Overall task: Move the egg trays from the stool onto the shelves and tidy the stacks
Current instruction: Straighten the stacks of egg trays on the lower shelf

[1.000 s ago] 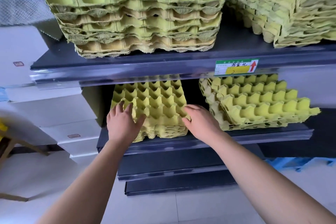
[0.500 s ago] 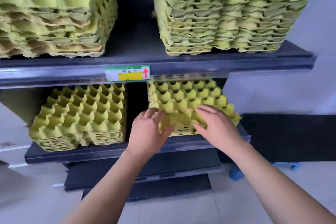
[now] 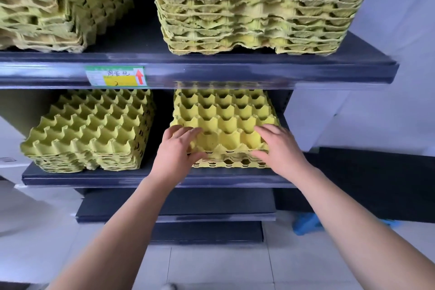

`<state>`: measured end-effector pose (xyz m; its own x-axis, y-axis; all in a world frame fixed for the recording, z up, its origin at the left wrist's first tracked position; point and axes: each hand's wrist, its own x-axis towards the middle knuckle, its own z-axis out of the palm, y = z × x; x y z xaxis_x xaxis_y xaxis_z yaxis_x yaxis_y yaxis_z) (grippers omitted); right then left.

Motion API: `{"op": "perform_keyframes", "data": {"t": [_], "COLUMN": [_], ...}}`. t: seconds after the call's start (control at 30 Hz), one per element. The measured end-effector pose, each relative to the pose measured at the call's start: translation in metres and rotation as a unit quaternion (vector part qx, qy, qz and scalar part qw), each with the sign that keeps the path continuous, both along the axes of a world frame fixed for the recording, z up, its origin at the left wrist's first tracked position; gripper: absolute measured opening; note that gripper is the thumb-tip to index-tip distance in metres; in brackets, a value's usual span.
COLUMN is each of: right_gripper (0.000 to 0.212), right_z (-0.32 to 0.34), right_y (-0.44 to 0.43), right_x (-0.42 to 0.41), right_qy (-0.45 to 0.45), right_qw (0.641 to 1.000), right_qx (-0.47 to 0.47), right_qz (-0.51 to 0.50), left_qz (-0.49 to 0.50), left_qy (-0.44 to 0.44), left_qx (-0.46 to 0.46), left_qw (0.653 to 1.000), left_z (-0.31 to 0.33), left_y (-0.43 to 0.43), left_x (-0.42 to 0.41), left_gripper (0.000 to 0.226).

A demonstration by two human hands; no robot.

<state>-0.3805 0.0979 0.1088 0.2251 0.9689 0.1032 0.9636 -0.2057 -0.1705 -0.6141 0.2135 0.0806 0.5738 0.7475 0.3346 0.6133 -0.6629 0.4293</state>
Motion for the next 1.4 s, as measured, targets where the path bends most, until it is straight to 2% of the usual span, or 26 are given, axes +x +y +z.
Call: {"op": "perform_keyframes", "data": {"t": [0.17, 0.33, 0.57, 0.73, 0.9, 1.03, 1.17, 1.4], "right_gripper": [0.066, 0.067, 0.067, 0.065, 0.071, 0.063, 0.061, 0.056], "right_z": [0.0, -0.006, -0.016, -0.023, -0.029, -0.033, -0.032, -0.016], "right_y": [0.004, 0.015, 0.023, 0.029, 0.022, 0.011, 0.02, 0.027], "right_x": [0.009, 0.018, 0.022, 0.025, 0.04, 0.051, 0.044, 0.042], "right_qy": [-0.015, -0.007, -0.015, -0.009, 0.02, 0.086, 0.162, 0.172], "right_qw": [0.997, 0.999, 1.0, 1.0, 0.999, 0.996, 0.986, 0.982], "right_qx": [0.081, 0.045, 0.018, -0.003, -0.015, 0.02, -0.002, 0.054], "right_qz": [-0.006, -0.002, 0.012, 0.024, 0.021, -0.013, -0.038, -0.056], "left_qz": [-0.01, -0.004, 0.006, 0.01, 0.022, 0.046, 0.069, 0.046], "left_qy": [-0.035, 0.009, 0.059, 0.062, 0.093, 0.023, 0.029, -0.03], "left_qx": [0.036, -0.008, -0.021, -0.032, -0.026, -0.034, -0.095, -0.044], "left_qw": [0.999, 1.0, 0.998, 0.997, 0.995, 0.998, 0.993, 0.998], "left_z": [0.005, 0.005, -0.009, -0.015, -0.022, -0.027, -0.019, -0.009], "left_y": [0.006, 0.016, 0.021, 0.025, 0.026, 0.022, 0.024, 0.032], "left_x": [0.007, 0.019, 0.02, 0.023, 0.017, 0.016, 0.032, 0.031], "left_gripper": [0.06, 0.063, 0.07, 0.065, 0.074, 0.075, 0.075, 0.066]}}
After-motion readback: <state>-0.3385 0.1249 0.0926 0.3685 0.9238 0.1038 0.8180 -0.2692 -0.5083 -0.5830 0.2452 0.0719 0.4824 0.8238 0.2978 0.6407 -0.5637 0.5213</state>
